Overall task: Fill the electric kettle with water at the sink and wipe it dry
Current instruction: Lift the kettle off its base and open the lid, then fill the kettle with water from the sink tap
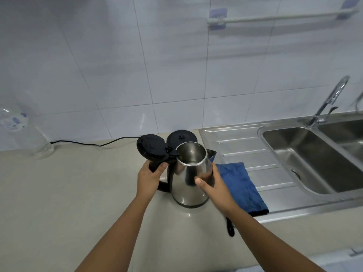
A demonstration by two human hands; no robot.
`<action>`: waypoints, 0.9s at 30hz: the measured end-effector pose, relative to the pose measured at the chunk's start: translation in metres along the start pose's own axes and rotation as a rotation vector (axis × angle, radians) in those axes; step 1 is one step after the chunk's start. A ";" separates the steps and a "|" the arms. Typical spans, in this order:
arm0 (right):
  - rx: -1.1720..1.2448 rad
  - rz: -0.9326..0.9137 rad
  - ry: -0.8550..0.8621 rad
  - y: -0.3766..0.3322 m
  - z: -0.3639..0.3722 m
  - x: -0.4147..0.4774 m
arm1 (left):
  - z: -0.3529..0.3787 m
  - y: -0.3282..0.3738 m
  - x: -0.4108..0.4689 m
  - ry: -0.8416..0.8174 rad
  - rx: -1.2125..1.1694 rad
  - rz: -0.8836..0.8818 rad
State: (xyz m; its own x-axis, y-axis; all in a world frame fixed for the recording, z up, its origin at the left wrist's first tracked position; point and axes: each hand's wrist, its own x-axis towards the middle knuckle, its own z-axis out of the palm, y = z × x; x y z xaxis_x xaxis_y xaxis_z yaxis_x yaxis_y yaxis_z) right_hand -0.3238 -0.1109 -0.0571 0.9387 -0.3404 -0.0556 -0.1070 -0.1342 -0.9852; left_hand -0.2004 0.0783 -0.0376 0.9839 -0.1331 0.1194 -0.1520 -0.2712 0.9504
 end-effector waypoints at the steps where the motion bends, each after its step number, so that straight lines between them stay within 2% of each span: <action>1: 0.018 -0.001 0.009 -0.001 0.002 0.000 | 0.002 0.001 0.001 0.008 -0.014 -0.006; 6: 0.055 -0.022 0.063 -0.007 0.004 0.005 | 0.009 0.009 0.009 0.088 -0.052 -0.008; 11: 0.050 -0.076 0.151 -0.025 -0.015 0.008 | 0.023 0.039 0.020 0.072 -0.089 0.054; 18: 0.048 -0.116 0.319 -0.042 -0.095 0.004 | 0.096 0.095 0.027 -0.111 -0.157 0.128; 24: 0.047 -0.108 0.467 -0.038 -0.194 -0.004 | 0.199 0.141 0.023 -0.275 -0.157 0.173; 27: 0.066 -0.097 0.515 -0.028 -0.248 -0.005 | 0.255 0.159 0.014 -0.303 -0.168 0.172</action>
State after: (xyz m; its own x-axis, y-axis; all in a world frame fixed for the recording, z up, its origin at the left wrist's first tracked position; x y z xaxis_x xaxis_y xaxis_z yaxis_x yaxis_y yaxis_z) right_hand -0.4066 -0.3364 0.0109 0.6589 -0.7446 0.1071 0.0087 -0.1349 -0.9908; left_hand -0.2344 -0.2103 0.0420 0.8690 -0.4458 0.2147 -0.2700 -0.0635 0.9608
